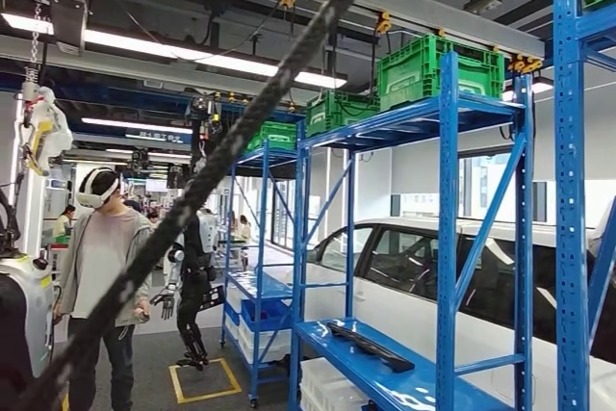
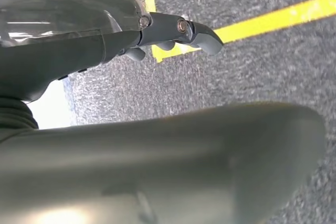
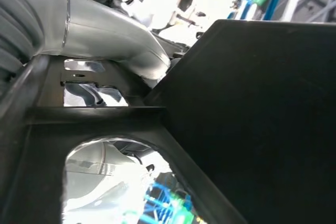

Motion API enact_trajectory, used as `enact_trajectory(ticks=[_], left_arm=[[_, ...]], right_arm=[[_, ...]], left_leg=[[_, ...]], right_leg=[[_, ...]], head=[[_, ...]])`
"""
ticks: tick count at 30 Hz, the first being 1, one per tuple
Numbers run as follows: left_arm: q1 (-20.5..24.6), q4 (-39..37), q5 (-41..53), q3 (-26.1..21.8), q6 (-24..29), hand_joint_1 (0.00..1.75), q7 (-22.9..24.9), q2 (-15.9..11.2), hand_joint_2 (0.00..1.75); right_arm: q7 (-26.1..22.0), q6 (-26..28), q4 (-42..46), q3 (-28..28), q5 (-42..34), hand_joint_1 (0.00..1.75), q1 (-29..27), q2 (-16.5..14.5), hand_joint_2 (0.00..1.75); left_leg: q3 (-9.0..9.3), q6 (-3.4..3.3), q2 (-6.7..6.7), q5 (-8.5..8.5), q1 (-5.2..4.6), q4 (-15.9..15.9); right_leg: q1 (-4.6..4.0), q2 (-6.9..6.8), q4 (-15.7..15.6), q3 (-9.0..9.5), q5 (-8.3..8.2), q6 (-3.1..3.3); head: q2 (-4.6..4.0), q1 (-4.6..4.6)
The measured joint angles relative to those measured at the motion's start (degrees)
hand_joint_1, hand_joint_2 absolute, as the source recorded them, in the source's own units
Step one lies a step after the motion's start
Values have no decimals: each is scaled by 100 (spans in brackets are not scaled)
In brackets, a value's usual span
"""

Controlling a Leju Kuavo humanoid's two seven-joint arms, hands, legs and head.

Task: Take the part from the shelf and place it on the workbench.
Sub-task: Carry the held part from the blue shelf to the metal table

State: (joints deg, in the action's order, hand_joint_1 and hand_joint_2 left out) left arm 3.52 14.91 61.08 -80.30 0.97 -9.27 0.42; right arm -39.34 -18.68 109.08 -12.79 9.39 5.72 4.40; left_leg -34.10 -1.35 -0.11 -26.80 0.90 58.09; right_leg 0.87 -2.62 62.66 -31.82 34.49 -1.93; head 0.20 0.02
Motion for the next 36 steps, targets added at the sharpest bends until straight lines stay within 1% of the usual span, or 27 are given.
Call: enact_trajectory(ticks=[2,3,4,5,6,8,10,11,12,14,16,18,19,20,21,22,24,25,27,28,30,31,32,33,34,35,36], left_arm=[[22,0,-6,-21,7,0,-5,0,175],[24,0,-6,-28,7,0,-7,0,175],[21,0,-13,-32,7,0,-7,0,175],[15,0,-27,-37,8,0,-9,0,175],[12,0,-48,-46,10,0,-11,1,175],[19,0,-73,-63,15,0,-14,16,175],[19,1,-39,-68,12,0,-8,27,175],[9,2,-13,-68,11,0,-6,25,175],[-12,3,8,-68,10,0,-5,23,175],[-35,4,43,-68,9,0,-11,20,175],[-16,4,69,-68,6,0,-21,13,175],[5,4,84,-67,1,0,-28,8,175],[1,4,91,-67,-8,0,-28,8,175],[-7,4,98,-67,-16,0,-28,8,175],[-15,4,107,-67,-24,0,-27,8,175],[-15,4,119,-66,-26,0,-22,12,175],[2,3,154,-60,-21,0,4,19,175],[8,3,176,-56,-19,0,21,23,175],[-1,3,210,-48,-18,0,45,24,175],[-10,3,218,-44,-18,0,50,24,175],[-6,4,242,-33,-18,0,51,24,175],[5,4,256,-26,-18,0,51,24,175],[18,4,274,-20,-18,0,51,25,175],[27,4,289,-15,-19,0,51,25,175],[30,4,300,-13,-20,0,52,26,175],[28,3,309,-11,-20,0,53,26,175],[26,3,314,-10,-21,0,54,27,175]], right_arm=[[-9,-1,1,3,1,175,-46,2,175],[-16,-1,1,4,-6,175,-72,3,175],[-23,-1,1,4,-15,175,-94,3,175],[-32,-1,1,4,-26,175,-109,2,175],[-38,-1,2,5,-36,175,-116,2,175],[-44,2,5,8,-46,175,-127,2,175],[-46,10,14,6,-51,175,-138,1,175],[-47,19,19,5,-55,175,-140,-2,175],[-48,24,25,4,-60,175,-137,-10,175],[-49,35,38,4,-70,175,-139,-36,175],[-50,38,53,4,-72,175,-156,-52,175],[-50,37,56,1,-68,175,-178,-54,175],[-50,32,52,-5,-64,175,-185,-55,175],[-49,25,47,-14,-61,175,-189,-57,175],[-49,14,40,-26,-58,175,-187,-60,175],[-49,3,33,-39,-55,175,-184,-62,175],[-46,-18,21,-60,-47,175,-163,-63,175],[-43,-27,13,-74,-42,175,-146,-62,175],[-33,-37,-5,-109,-36,175,-102,-62,175],[-25,-40,-13,-126,-36,175,-77,-62,175],[-3,-41,-22,-137,-38,175,-41,-57,175],[6,-41,-30,-139,-39,175,-33,-49,175],[11,-40,-41,-139,-41,175,-34,-39,175],[14,-39,-54,-139,-44,175,-37,-26,175],[15,-38,-67,-139,-48,175,-40,-13,175],[15,-38,-76,-139,-54,175,-42,-3,175],[14,-38,-80,-138,-62,175,-41,6,175]], left_leg=[[-6,-37,133,7,-24,1],[-6,-47,208,10,-42,2],[-2,-51,287,12,-59,3],[5,-54,368,13,-73,4],[16,-55,448,14,-85,5],[12,-44,594,21,-91,12],[-39,-3,721,46,-63,17],[-64,27,790,64,-50,14],[-85,55,793,63,-42,18],[-182,109,546,-75,-61,198],[-484,169,205,-422,-60,822],[-821,229,97,-680,-17,1523],[-866,253,74,-668,7,1630],[-789,272,46,-552,28,1495],[-603,287,-10,-367,42,1155],[-376,298,-138,-198,41,732],[-72,243,-331,-14,13,145],[-31,198,-367,-10,-10,47],[-44,99,-251,-8,-37,37],[-46,60,-191,-2,-39,31],[-43,-12,-74,19,-30,18],[-46,-39,-12,24,-34,18],[-49,-58,57,28,-44,18],[-50,-69,134,31,-58,19],[-47,-75,213,33,-73,21],[-40,-77,294,34,-87,22],[-26,-78,377,35,-97,24]], right_leg=[[-5,185,797,-366,346,18],[-11,217,1051,-496,400,32],[-20,238,1091,-531,335,56],[-35,270,889,-458,159,87],[-50,346,511,-306,-85,131],[-60,632,-207,-11,-448,219],[-71,771,-477,84,-516,246],[-79,719,-513,89,-522,240],[-73,640,-547,104,-529,246],[-48,483,-616,141,-557,278],[-40,305,-647,160,-564,296],[-39,121,-646,160,-555,291],[-37,37,-645,163,-546,282],[-34,-39,-644,173,-535,266],[-29,-110,-642,190,-519,242],[-31,-174,-637,211,-498,209],[-61,-290,-616,244,-451,137],[-75,-345,-611,256,-435,107],[-68,-447,-621,285,-410,55],[-49,-410,-588,289,-359,28],[-18,-136,-202,148,-77,-5],[-9,46,179,-14,130,-3],[-9,159,611,-214,320,5],[-14,213,968,-393,432,15],[-22,237,1137,-496,426,33],[-33,257,1065,-492,300,58],[-48,298,766,-383,73,93]], head=[[0,1],[0,1],[0,1],[0,1],[0,1],[0,0],[2,2],[2,4],[3,4],[1,4],[0,4],[0,3],[0,3],[0,3],[0,3],[0,3],[0,3],[0,3],[0,4],[0,4],[0,4],[0,4],[0,4],[0,3],[0,3],[0,3],[0,3]])
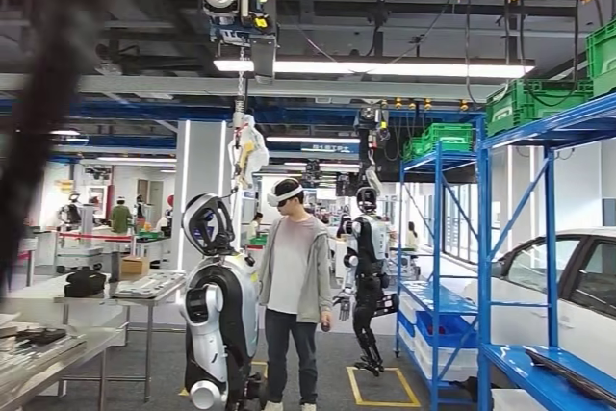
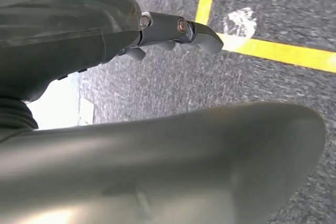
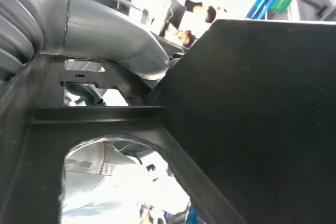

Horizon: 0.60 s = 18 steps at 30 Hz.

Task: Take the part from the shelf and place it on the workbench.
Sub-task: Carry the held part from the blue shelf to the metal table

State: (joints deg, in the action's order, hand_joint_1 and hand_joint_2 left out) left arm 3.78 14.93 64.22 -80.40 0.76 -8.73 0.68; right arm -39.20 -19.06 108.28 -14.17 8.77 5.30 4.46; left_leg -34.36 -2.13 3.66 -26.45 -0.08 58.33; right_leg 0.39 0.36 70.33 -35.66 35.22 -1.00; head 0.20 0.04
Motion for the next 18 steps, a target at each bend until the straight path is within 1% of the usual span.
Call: enact_trajectory(ticks=[1,2,3,4,5,6,7,8,9,10,11,12,13,14,15,16,17,18], left_arm=[[0,0,2,3,1,0,-4,5,175],[7,-1,3,7,1,0,-15,17,175],[18,-1,2,11,1,0,-27,27,175],[23,-1,-1,14,3,0,-38,37,175],[23,-1,-5,14,5,0,-44,42,175],[13,-1,-19,14,10,0,-45,41,175],[1,-1,-33,14,14,0,-45,44,175],[-6,-1,-48,14,17,0,-46,48,175],[-3,-1,-67,14,20,0,-51,52,175],[6,-1,-84,14,21,0,-59,58,175],[17,-1,-98,14,22,0,-68,62,175],[24,-1,-111,14,22,0,-77,66,175],[20,-1,-117,13,21,0,-81,70,175],[10,-1,-119,13,19,0,-82,74,175],[0,-1,-118,11,17,0,-83,75,175],[-7,-1,-116,10,16,0,-87,77,175],[-1,-1,-114,10,15,0,-93,81,175],[9,-1,-112,9,13,0,-101,86,175]], right_arm=[[-4,0,-1,3,-10,175,2,7,175],[-12,-1,-1,7,-22,175,2,13,175],[-24,-3,1,13,-33,175,2,21,175],[-36,-8,2,20,-41,175,5,28,175],[-46,-12,3,24,-45,175,9,34,175],[-51,-17,6,27,-44,175,16,36,175],[-51,-22,10,26,-37,175,22,34,175],[-50,-25,21,23,-27,175,25,26,175],[-45,-27,37,19,-10,175,22,16,175],[-33,-28,55,12,11,175,15,7,175],[-19,-27,70,3,34,175,5,-3,175],[-3,-25,79,-7,57,175,-6,-12,175],[12,-17,85,-21,75,175,-17,-22,175],[21,-9,91,-37,88,175,-26,-34,175],[26,2,101,-53,93,175,-34,-43,175],[30,16,114,-66,90,175,-39,-50,175],[32,26,133,-72,80,175,-43,-52,175],[32,35,152,-73,66,175,-42,-52,175]], left_leg=[[10,0,79,0,-2,0],[11,4,153,2,-7,5],[-3,15,223,9,-1,11],[-31,35,287,22,11,15],[-57,62,348,39,19,15],[-78,92,400,52,29,10],[-97,116,358,38,23,26],[-135,140,241,-28,12,102],[-212,165,82,-145,6,268],[-355,192,-100,-327,12,575],[-543,228,-207,-521,31,970],[-719,260,-256,-671,58,1346],[-838,292,-284,-744,89,1607],[-842,320,-303,-701,118,1635],[-727,344,-334,-563,146,1427],[-515,369,-417,-368,166,1037],[-291,382,-538,-218,159,623],[-116,362,-630,-111,147,298]], right_leg=[[-14,102,-422,163,-257,43],[-20,237,-804,311,-456,81],[-28,348,-1081,417,-578,104],[-33,421,-1220,462,-617,116],[-36,419,-1253,469,-608,116],[-31,359,-1290,481,-615,122],[-21,290,-1323,495,-627,139],[-9,219,-1356,513,-644,158],[3,139,-1388,530,-659,177],[2,53,-1398,538,-663,188],[1,-32,-1399,538,-660,193],[1,-118,-1398,537,-656,192],[3,-205,-1397,538,-650,186],[7,-280,-1396,542,-642,174],[13,-350,-1395,552,-631,156],[19,-420,-1390,569,-613,127],[14,-483,-1381,586,-588,88],[5,-540,-1369,602,-562,47]], head=[[0,0],[0,0],[1,-1],[2,-2],[2,-2],[2,-2],[1,-1],[0,-1],[0,-2],[0,-1],[0,-2],[0,-2],[0,-2],[0,-2],[0,-2],[0,-2],[0,-2],[0,-2]])
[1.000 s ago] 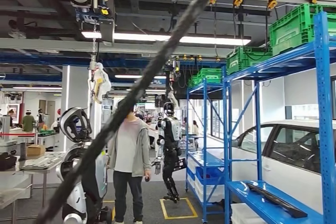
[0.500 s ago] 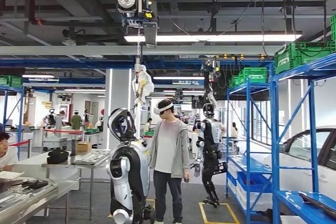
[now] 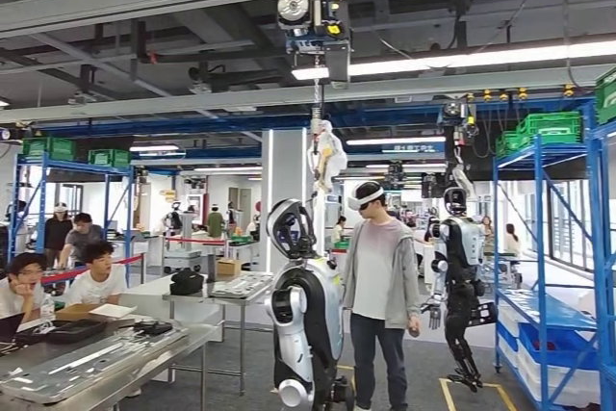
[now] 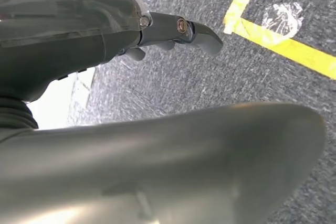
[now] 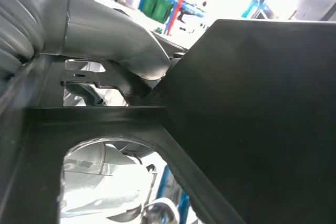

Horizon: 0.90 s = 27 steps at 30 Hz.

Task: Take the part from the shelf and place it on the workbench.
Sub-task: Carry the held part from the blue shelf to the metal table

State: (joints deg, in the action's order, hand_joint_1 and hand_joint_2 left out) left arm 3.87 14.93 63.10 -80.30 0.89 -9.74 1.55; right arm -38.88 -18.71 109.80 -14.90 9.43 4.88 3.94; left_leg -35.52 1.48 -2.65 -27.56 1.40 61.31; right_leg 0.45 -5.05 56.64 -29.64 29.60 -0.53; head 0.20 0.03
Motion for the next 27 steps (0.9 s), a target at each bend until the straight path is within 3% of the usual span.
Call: enact_trajectory(ticks=[2,4,6,8,10,11,12,13,15,17,19,20,22,23,25,26,27], left_arm=[[9,0,2,0,-6,0,-17,9,175],[-12,0,-1,-1,-14,0,-33,8,175],[-24,0,-3,-2,-25,0,-45,4,175],[-11,0,-4,-2,-30,0,-56,2,175],[-1,0,-4,-2,-33,0,-63,1,175],[-3,0,-5,-2,-36,0,-64,1,175],[-7,0,-6,-2,-39,0,-64,1,175],[-9,0,-6,-2,-41,0,-64,1,175],[-1,0,-7,-2,-43,0,-63,9,175],[2,0,-7,-2,-51,0,-57,17,175],[-20,0,-5,-3,-69,0,-53,18,175],[-31,0,-4,-4,-82,0,-56,21,175],[-26,0,-1,-6,-100,0,-68,26,175],[-14,0,1,-6,-106,0,-74,28,175],[11,0,2,-5,-120,0,-82,28,175],[9,0,4,-5,-126,0,-84,29,175],[3,0,7,-5,-131,0,-82,31,175]], right_arm=[[1,9,33,-5,-22,175,2,1,175],[1,14,50,-19,-30,175,6,-1,175],[0,18,70,-31,-35,175,0,0,175],[0,18,87,-37,-39,175,-20,2,175],[1,17,90,-41,-39,175,-47,2,175],[1,17,90,-43,-39,175,-56,2,175],[1,17,91,-45,-39,175,-62,2,175],[1,17,96,-48,-39,175,-63,2,175],[1,17,107,-52,-40,175,-59,2,175],[1,15,114,-58,-41,175,-51,2,175],[5,8,114,-63,-49,175,-31,1,175],[9,4,113,-67,-55,175,-16,-2,175],[21,-16,109,-74,-71,175,11,-7,175],[33,-30,101,-75,-77,175,19,-7,175],[55,-68,72,-90,-91,175,24,-7,175],[66,-89,53,-109,-95,175,30,-7,175],[75,-114,35,-141,-99,175,41,-7,175]], left_leg=[[122,-85,-62,33,-48,-250],[108,-186,53,44,-61,-257],[109,-263,159,60,-59,-270],[107,-320,274,68,-72,-274],[107,-348,415,71,-111,-273],[112,-354,494,72,-130,-272],[121,-358,575,73,-145,-271],[133,-359,659,74,-153,-270],[135,-353,810,79,-156,-265],[90,-317,947,101,-138,-262],[47,-261,1072,129,-121,-269],[24,-240,1034,103,-130,-239],[-141,-197,741,-133,-149,106],[-302,-168,549,-325,-148,448],[-627,-103,372,-624,-104,1159],[-682,-75,341,-640,-77,1302],[-612,-49,312,-543,-51,1197]], right_leg=[[-15,-101,10,31,34,-75],[14,-159,3,65,62,-140],[48,51,230,-7,261,-184],[55,361,938,-319,657,-179],[38,466,1668,-683,903,-144],[23,484,1766,-752,860,-113],[1,511,1624,-713,702,-74],[-25,573,1277,-579,461,-28],[-58,875,503,-274,55,52],[-70,1056,150,-145,-51,76],[-60,935,77,-121,-54,89],[-48,857,42,-106,-73,111],[-24,674,-29,-75,-107,154],[-33,581,-37,-69,-109,163],[-37,392,-39,-70,-101,162],[-36,306,-38,-68,-94,155],[-34,229,-37,-62,-85,144]], head=[[0,1],[0,1],[0,1],[0,1],[0,1],[0,0],[0,0],[0,0],[0,-1],[0,-2],[0,-2],[0,-2],[0,-3],[0,-3],[0,-4],[0,-4],[0,-5]])
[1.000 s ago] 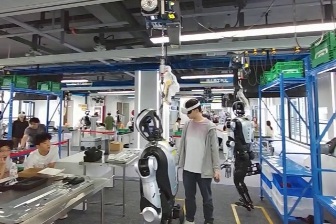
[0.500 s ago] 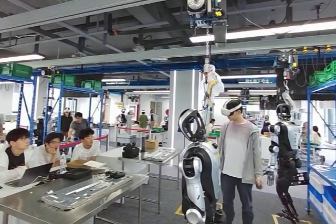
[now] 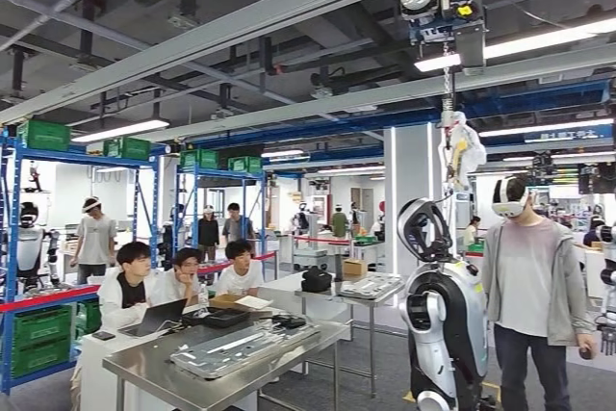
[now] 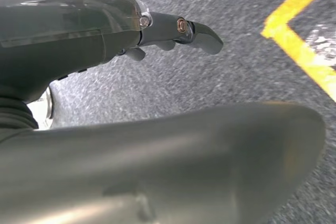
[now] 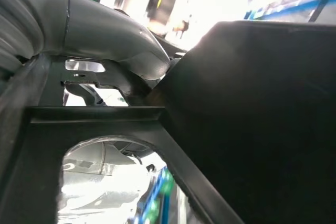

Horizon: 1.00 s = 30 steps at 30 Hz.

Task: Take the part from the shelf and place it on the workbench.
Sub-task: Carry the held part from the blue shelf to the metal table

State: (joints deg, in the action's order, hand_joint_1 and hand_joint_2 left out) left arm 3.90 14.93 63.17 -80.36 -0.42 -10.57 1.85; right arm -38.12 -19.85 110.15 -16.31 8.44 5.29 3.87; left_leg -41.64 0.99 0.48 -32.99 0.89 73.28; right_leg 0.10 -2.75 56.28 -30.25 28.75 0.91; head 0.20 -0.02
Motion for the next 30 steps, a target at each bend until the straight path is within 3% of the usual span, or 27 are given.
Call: enact_trajectory(ticks=[2,4,5,7,8,10,12,13,14,15,16,18,19,21,23,25,27,29,30], left_arm=[[-7,0,11,-1,-2,0,3,0,175],[9,0,33,-1,-3,0,4,3,175],[14,0,44,0,-3,0,4,6,175],[11,0,57,1,-4,0,8,7,175],[8,0,64,1,-4,0,10,7,175],[18,0,86,1,-10,0,16,5,175],[41,0,105,1,-20,0,17,3,175],[51,0,110,1,-25,0,16,3,175],[56,0,115,1,-29,0,16,3,175],[57,0,121,1,-32,0,16,3,175],[57,0,126,2,-35,0,16,4,175],[61,-1,138,6,-42,0,16,14,175],[68,-1,143,8,-46,0,14,21,175],[73,-2,152,11,-66,0,7,31,175],[53,-3,158,14,-80,0,2,34,175],[37,-4,162,15,-83,0,3,43,175],[51,-4,163,19,-80,0,3,49,175],[64,-4,163,27,-78,0,5,49,175],[58,-4,163,31,-78,0,9,49,175]], right_arm=[[29,-60,-37,-93,-10,175,40,1,175],[74,-103,-76,-204,-14,175,98,2,175],[102,-115,-102,-273,-11,175,128,3,175],[164,-122,-172,-424,3,175,191,4,175],[200,-124,-218,-509,13,175,229,4,175],[270,-121,-338,-682,43,175,320,4,175],[339,-111,-505,-881,91,175,405,5,175],[374,-105,-603,-997,116,175,445,6,175],[406,-98,-692,-1105,139,175,486,7,175],[432,-92,-771,-1211,156,175,532,5,175],[451,-86,-839,-1310,169,175,582,3,175],[474,-73,-930,-1446,175,175,687,-2,175],[483,-66,-965,-1492,169,175,729,-4,175],[498,-47,-1023,-1557,135,175,788,-3,175],[505,-20,-1067,-1620,81,175,839,-2,175],[505,11,-1088,-1671,30,175,898,-3,175],[505,32,-1099,-1691,-9,175,921,1,175],[505,42,-1119,-1706,-37,175,916,9,175],[505,44,-1129,-1718,-49,175,916,12,175]], left_leg=[[417,34,-163,352,30,-759],[748,-10,-356,556,5,-1388],[797,-48,-400,569,-17,-1498],[782,-132,-295,577,-47,-1502],[780,-165,-243,587,-46,-1511],[781,-234,-138,615,-28,-1531],[773,-275,-20,627,-33,-1533],[771,-284,54,631,-44,-1532],[773,-288,132,632,-55,-1531],[780,-290,214,634,-66,-1530],[791,-290,297,634,-72,-1529],[805,-284,451,637,-76,-1528],[796,-273,526,643,-69,-1523],[742,-226,659,670,-40,-1520],[689,-165,732,686,-26,-1519],[574,-119,495,534,-47,-1313],[269,-78,164,193,-47,-683],[-36,-29,53,-18,-7,-56],[-63,-3,24,19,18,4]], right_leg=[[4,-134,10,25,29,-42],[-18,-234,31,46,65,-105],[-28,-275,36,55,76,-137],[-22,-351,30,72,88,-198],[-5,-324,49,77,123,-233],[25,-92,362,-39,354,-277],[36,171,1147,-389,742,-281],[35,220,1540,-582,877,-276],[33,242,1771,-707,906,-265],[30,258,1761,-727,809,-245],[25,293,1512,-638,605,-219],[18,522,706,-314,148,-154],[18,651,390,-190,11,-133],[13,772,139,-100,-23,-118],[20,641,66,-82,-31,-97],[49,487,4,-63,-64,-51],[54,316,-19,-53,-73,-28],[56,135,-18,-52,-62,-37],[61,52,-17,-48,-52,-49]], head=[[0,0],[0,1],[0,1],[0,2],[0,2],[0,2],[0,2],[0,2],[0,2],[0,2],[0,2],[0,1],[0,1],[0,-1],[0,0],[0,1],[0,0],[0,0],[0,0]])
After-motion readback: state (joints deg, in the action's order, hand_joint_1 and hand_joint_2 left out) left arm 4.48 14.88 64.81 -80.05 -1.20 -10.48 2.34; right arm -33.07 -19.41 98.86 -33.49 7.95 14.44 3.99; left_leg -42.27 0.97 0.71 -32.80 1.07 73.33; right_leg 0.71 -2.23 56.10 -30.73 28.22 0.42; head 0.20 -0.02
